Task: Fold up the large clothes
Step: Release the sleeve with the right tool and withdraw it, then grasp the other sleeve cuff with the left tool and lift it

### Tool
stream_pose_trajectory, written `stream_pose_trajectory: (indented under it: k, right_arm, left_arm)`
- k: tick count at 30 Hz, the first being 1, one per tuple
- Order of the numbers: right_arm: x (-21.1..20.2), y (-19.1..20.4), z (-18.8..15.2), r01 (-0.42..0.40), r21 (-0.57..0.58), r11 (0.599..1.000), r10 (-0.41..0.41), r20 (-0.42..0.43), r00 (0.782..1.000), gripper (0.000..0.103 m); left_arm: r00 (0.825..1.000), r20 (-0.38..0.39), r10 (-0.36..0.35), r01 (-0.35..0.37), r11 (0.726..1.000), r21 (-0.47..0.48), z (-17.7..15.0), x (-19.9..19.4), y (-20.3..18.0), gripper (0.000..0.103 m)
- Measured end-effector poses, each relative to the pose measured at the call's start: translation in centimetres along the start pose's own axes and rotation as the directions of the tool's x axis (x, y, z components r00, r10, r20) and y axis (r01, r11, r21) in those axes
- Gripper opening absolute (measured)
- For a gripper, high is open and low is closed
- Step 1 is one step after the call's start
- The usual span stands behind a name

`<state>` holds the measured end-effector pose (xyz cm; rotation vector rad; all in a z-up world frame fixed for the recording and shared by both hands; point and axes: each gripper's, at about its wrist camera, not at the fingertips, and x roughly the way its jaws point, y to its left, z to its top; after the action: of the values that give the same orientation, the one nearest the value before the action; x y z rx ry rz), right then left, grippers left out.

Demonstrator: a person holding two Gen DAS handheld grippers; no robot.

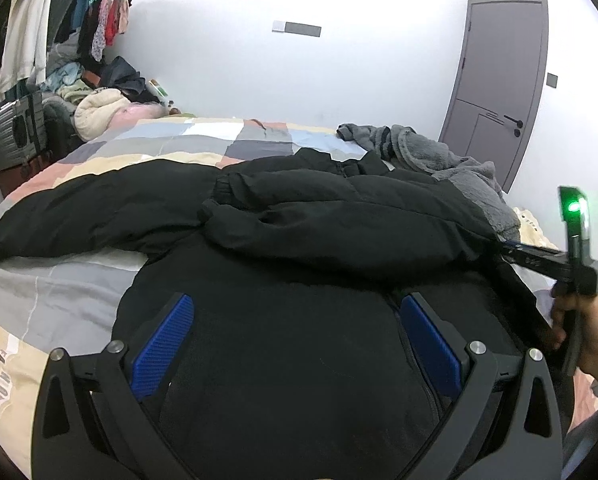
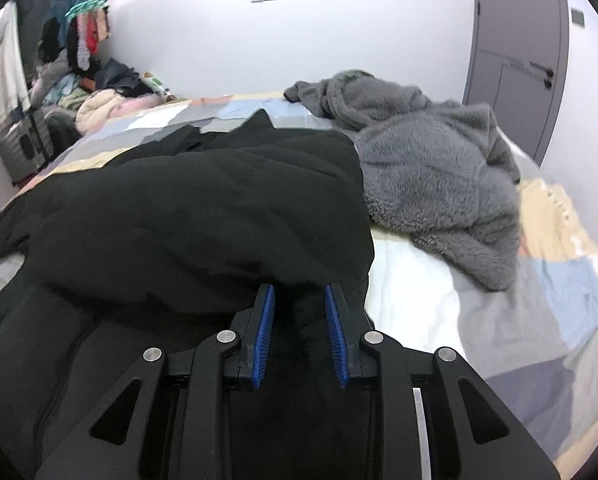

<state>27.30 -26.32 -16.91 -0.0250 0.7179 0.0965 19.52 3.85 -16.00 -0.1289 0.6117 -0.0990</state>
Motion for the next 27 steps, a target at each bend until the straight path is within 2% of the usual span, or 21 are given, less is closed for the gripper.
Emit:
stream_pose_trajectory:
  k: [7, 15, 20, 23, 25, 27]
  right_arm:
    - [-7.2, 3.0, -0.3, -0.104, -0.009, 0.995, 0.105, 0.109, 0.989, 0.023]
    - [-13.8, 5.5, -3.5, -0.184, -0.020, 0.983, 0.184, 0.174, 0.967, 0.024]
    - [-17.1, 6.1, -5.5, -0.179, 0.001, 0.984, 0.175, 0.211, 0.962, 0.025]
    - [-18.8, 5.9, -7.2, -0.205, 0.042, 0.978, 0.190, 0.226, 0.955, 0.027]
    - [-19.2, 5.9, -8.0, -0.191, 0.049, 0.980, 0.176, 0.225, 0.958, 0.031]
    - [-19.4, 5.8, -8.4, -0.164, 0.060, 0.985, 0.146, 0.228, 0.963, 0.041]
  left_arm:
    - [0.999, 0.029, -0.019, 0.020, 1.000, -0.022, -0.2, -2.5, -0.1, 0.103]
    - [0.997, 0.081, -0.011, 0.013, 0.999, -0.031, -0.3, -4.6, 0.1, 0.103]
    - [0.996, 0.089, -0.012, 0.016, 0.999, -0.040, -0.2, -5.2, 0.8, 0.103]
    - [0.996, 0.089, -0.002, 0.005, 1.000, -0.030, 0.4, -5.5, 1.5, 0.103]
    - [0.997, 0.075, -0.006, 0.010, 0.998, -0.055, 1.0, -5.5, 2.5, 0.103]
    - [0.998, 0.066, -0.016, 0.021, 0.996, -0.083, 1.5, -5.7, 3.6, 0.103]
